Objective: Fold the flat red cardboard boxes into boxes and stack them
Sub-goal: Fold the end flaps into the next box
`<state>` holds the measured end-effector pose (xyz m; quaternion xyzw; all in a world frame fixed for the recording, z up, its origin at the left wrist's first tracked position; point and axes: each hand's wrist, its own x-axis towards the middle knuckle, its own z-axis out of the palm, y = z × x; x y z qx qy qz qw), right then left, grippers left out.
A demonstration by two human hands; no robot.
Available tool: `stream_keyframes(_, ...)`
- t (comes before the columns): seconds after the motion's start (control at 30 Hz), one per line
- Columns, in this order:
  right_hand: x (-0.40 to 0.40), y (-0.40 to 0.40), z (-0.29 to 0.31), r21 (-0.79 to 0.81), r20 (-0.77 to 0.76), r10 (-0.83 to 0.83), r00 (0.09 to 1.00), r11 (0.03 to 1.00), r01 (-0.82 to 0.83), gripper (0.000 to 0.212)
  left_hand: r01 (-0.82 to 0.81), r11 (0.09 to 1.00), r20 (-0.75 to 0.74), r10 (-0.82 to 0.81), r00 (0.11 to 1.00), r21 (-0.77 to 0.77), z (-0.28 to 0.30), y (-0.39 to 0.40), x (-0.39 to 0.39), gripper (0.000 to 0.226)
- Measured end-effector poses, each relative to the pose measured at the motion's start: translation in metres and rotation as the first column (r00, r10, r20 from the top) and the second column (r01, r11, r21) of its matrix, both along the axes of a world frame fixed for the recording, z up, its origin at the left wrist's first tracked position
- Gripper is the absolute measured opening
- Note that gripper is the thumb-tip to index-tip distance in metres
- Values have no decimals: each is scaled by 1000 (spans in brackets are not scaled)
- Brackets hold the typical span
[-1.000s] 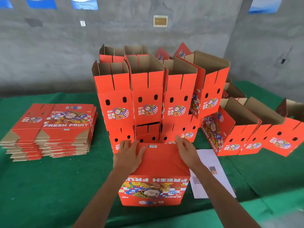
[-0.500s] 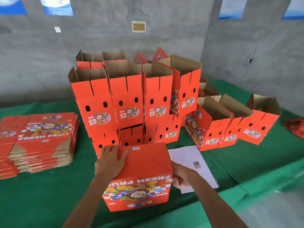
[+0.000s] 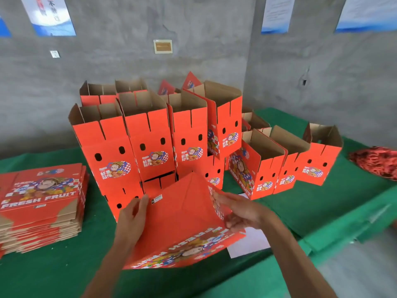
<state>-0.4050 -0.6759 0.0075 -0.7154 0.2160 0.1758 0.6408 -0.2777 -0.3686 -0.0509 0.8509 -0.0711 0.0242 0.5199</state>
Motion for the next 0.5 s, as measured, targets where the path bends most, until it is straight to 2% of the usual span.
stream_keyframes(0.1, -19, 2, 41, -112, 104, -29, 994, 993, 41, 70, 78, 984, -216, -113, 970, -162, 7, -38, -5, 82)
stream_keyframes(0.13, -25, 8, 50, -193, 131, -20, 991, 980, 45, 67, 127, 970, -299, -186, 936, -206, 7, -51, -9, 77)
stream_keyframes(0.17, -32, 14, 56, -327, 169, -4, 986, 943, 60, 63, 195, 942, -349, -286, 892, -275, 7, -65, -13, 68)
stream_keyframes(0.2, -40, 20, 59, -497, 209, 15, 978, 863, 93, 57, 278, 896, -364, -401, 841, -345, 6, -78, -19, 60)
stream_keyframes(0.27, -55, 28, 54, -805, 232, 49, 971, 570, 164, 53, 454, 793, -334, -591, 734, -406, 11, -108, -30, 43)
stream_keyframes(0.3, -62, 31, 48, -877, 216, 43, 976, 447, 175, 56, 518, 760, -315, -640, 701, -392, 14, -123, -36, 31)
stream_keyframes(0.33, -68, 34, 38, -912, 195, 17, 981, 372, 175, 61, 564, 744, -300, -663, 686, -358, 16, -139, -42, 21)
stream_keyframes(0.37, -73, 37, 26, -929, 177, -20, 984, 325, 174, 66, 612, 717, -269, -695, 667, -333, 16, -156, -48, 22)
stream_keyframes(0.4, -79, 38, 13, -937, 165, -69, 984, 300, 178, 69, 680, 651, -212, -756, 619, -336, 12, -173, -56, 30)
stream_keyframes(0.47, -87, 31, -14, -941, 131, -198, 971, 285, 184, 71, 785, 524, -118, -848, 516, -332, 4, -206, -78, 49)
stream_keyframes(0.5, -89, 20, -26, -941, 118, -258, 959, 280, 191, 70, 808, 494, -91, -865, 493, -323, 2, -222, -88, 52)
